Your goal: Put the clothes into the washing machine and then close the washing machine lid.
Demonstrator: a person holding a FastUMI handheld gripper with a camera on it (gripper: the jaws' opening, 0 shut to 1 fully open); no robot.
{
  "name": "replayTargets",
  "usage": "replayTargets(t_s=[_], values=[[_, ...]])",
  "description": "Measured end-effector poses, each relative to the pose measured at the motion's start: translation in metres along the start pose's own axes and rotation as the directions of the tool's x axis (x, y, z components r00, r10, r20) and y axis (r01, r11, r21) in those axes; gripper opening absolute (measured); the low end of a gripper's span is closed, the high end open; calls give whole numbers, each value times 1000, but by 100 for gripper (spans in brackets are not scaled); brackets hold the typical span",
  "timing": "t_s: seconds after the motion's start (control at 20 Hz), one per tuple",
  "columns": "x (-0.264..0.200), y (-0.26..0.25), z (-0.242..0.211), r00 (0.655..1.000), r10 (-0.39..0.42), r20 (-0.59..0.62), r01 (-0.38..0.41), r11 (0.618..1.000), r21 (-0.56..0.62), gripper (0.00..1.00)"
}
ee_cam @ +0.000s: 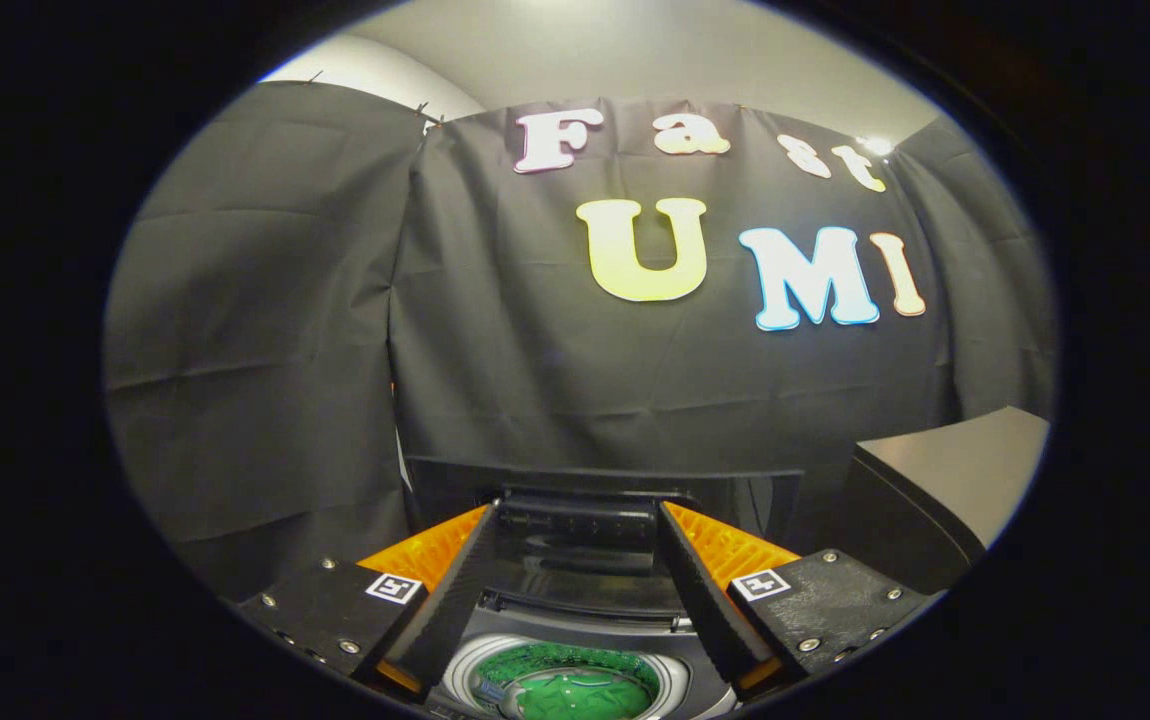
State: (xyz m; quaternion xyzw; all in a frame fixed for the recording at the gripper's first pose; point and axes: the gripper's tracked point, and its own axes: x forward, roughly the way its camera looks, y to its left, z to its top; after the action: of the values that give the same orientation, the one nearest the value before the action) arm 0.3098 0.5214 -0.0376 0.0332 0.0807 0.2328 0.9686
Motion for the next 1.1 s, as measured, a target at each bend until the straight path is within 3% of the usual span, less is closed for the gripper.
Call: replayTargets(t_s=[0.65, 1.1], values=[[82, 7, 34, 996, -60, -61, 59, 998, -21, 97], [133, -6, 4, 957, -124, -261, 134, 991, 20, 97]])
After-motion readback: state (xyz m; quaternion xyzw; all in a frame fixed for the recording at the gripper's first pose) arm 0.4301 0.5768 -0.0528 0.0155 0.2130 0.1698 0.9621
